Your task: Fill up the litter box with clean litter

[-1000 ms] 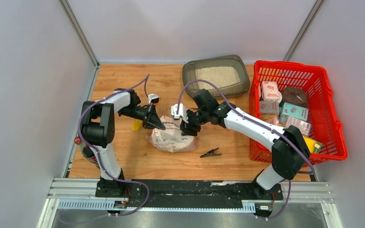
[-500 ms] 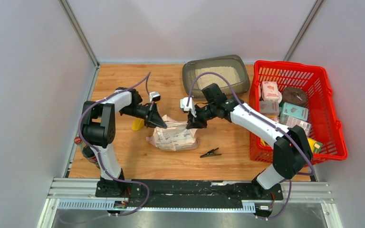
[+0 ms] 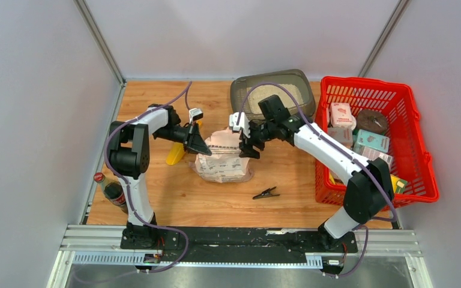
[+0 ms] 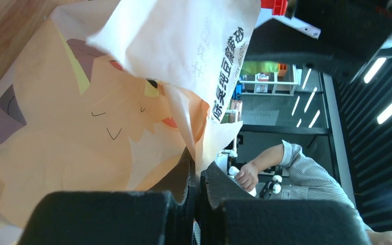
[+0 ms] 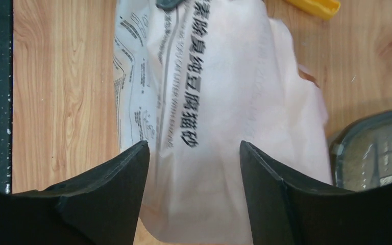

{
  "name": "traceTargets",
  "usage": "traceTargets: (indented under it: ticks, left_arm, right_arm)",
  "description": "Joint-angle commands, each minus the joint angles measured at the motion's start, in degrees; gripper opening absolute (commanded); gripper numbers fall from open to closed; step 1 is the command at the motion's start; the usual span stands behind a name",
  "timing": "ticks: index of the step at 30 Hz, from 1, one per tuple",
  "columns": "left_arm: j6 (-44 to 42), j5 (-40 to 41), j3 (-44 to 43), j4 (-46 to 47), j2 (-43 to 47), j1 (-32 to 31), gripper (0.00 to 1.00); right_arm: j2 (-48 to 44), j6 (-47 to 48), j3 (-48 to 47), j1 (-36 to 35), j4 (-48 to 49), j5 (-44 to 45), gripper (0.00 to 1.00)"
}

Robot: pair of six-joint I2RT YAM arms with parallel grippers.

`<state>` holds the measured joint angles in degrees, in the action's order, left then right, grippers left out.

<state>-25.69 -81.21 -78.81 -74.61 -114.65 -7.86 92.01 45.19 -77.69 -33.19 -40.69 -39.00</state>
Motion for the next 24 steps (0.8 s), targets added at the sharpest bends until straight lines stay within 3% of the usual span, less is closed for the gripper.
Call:
traceTargets:
  ticks: [1,5,13,19,24]
  left_arm:
    - [0.3,-13.2,-0.7,-24.4,1.9,-0.3,0.0]
    - [6.8,-13.2,1.4,-19.9,0.5,-0.4,0.0]
    - [12.1,-13.2,2.2,-16.6,0.8,-1.5,0.0]
    - [17.3,-13.2,3.9,-13.3,1.8,-2.2,0.0]
    - [21.9,-13.2,5.5,-9.8,2.4,-2.2,0.0]
  right_arm:
    - [-6.5,3.4,4.6,-7.0,9.7,7.0,0.71]
    - [-8.0,6.0,11.8,-12.3,23.6,13.3,0.77]
    - [-4.6,10.3,15.2,-16.6,38.1,16.5,0.77]
    - [-1.0,15.9,14.6,-16.8,39.7,12.0,0.78]
    - [0.6,21.3,12.8,-16.7,32.7,7.3,0.78]
